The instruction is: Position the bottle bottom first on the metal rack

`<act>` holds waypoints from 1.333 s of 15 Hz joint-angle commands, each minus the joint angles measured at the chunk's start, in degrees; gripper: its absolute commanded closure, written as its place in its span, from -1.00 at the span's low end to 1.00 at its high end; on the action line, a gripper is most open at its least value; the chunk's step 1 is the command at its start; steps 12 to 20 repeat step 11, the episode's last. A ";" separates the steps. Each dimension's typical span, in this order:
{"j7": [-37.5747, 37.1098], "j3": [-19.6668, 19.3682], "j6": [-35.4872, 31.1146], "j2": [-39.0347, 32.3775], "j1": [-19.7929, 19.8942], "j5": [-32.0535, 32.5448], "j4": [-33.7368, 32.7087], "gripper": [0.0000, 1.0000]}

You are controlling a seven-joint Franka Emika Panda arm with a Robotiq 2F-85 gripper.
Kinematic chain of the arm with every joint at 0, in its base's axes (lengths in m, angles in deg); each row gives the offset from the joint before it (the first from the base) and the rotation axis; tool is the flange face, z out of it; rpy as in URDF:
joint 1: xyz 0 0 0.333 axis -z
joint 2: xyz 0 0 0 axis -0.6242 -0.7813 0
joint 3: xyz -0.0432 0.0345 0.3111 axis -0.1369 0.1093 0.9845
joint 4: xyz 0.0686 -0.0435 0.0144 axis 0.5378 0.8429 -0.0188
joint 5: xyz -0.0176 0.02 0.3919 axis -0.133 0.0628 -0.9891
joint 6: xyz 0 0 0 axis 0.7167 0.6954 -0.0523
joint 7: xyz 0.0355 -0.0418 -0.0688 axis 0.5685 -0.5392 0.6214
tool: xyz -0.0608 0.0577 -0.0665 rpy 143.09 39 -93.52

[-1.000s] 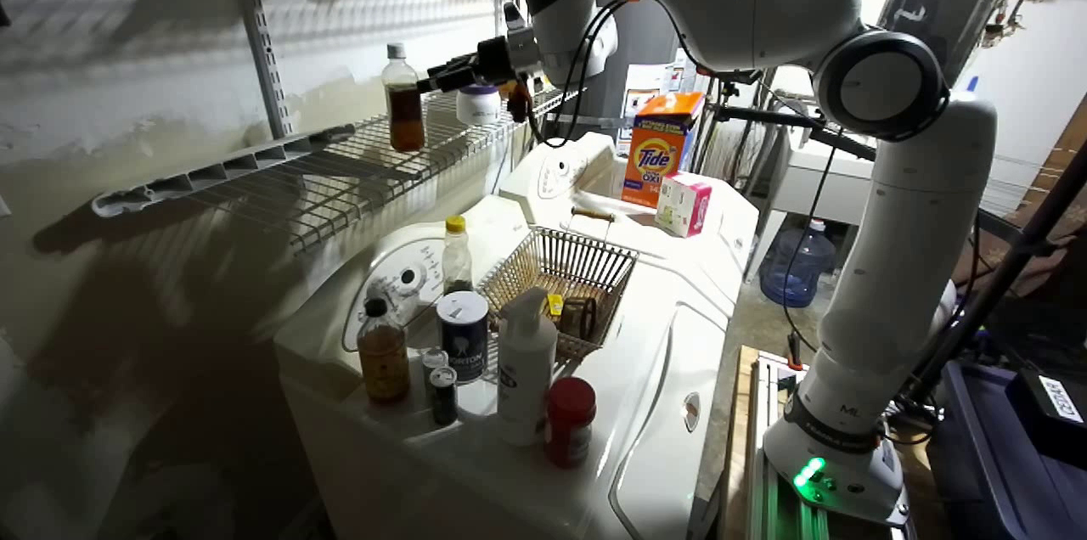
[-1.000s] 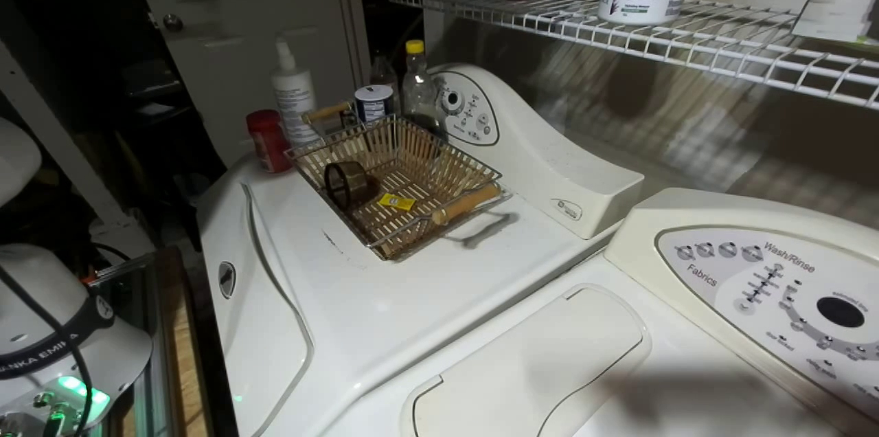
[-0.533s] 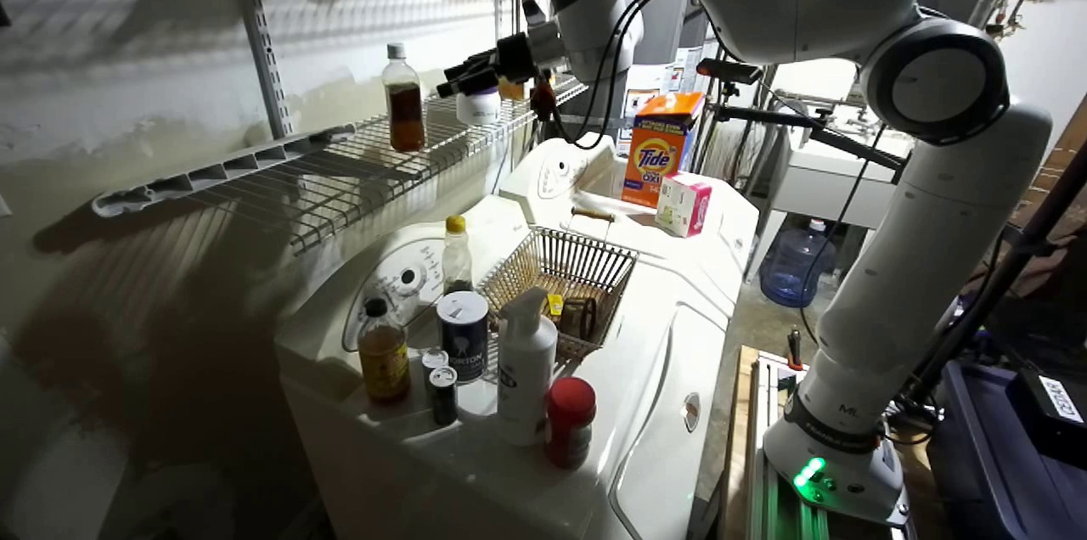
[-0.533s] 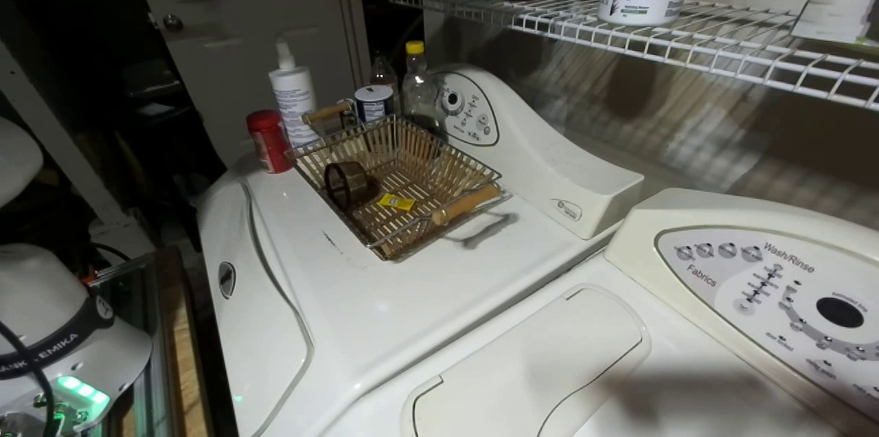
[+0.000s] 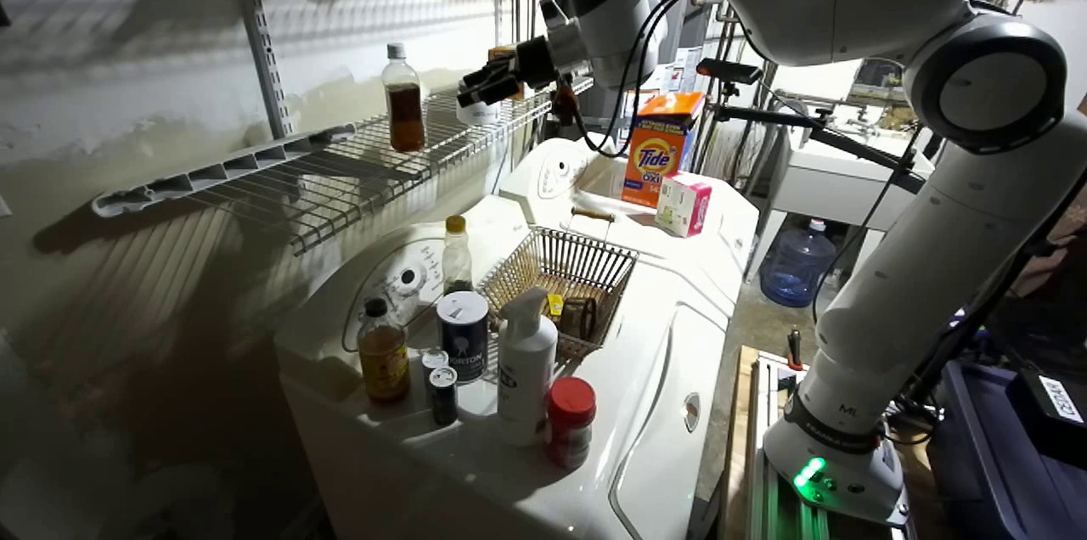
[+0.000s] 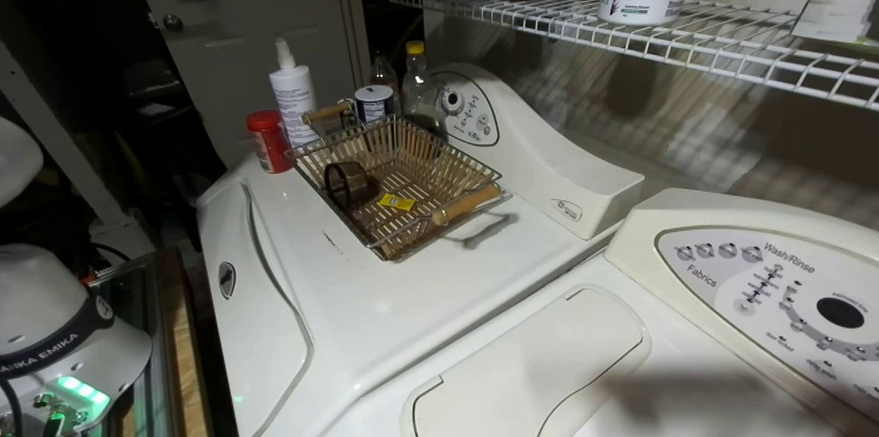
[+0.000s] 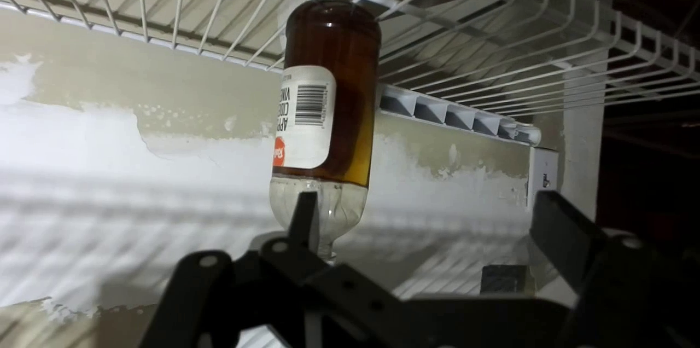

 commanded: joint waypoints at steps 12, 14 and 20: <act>0.57 -0.57 1.64 1.93 0.00 0.00 1.74 -1.00; 0.57 -0.57 1.64 1.93 0.00 0.00 1.74 -1.00; 0.57 -0.57 1.64 1.93 0.00 0.00 1.74 -1.00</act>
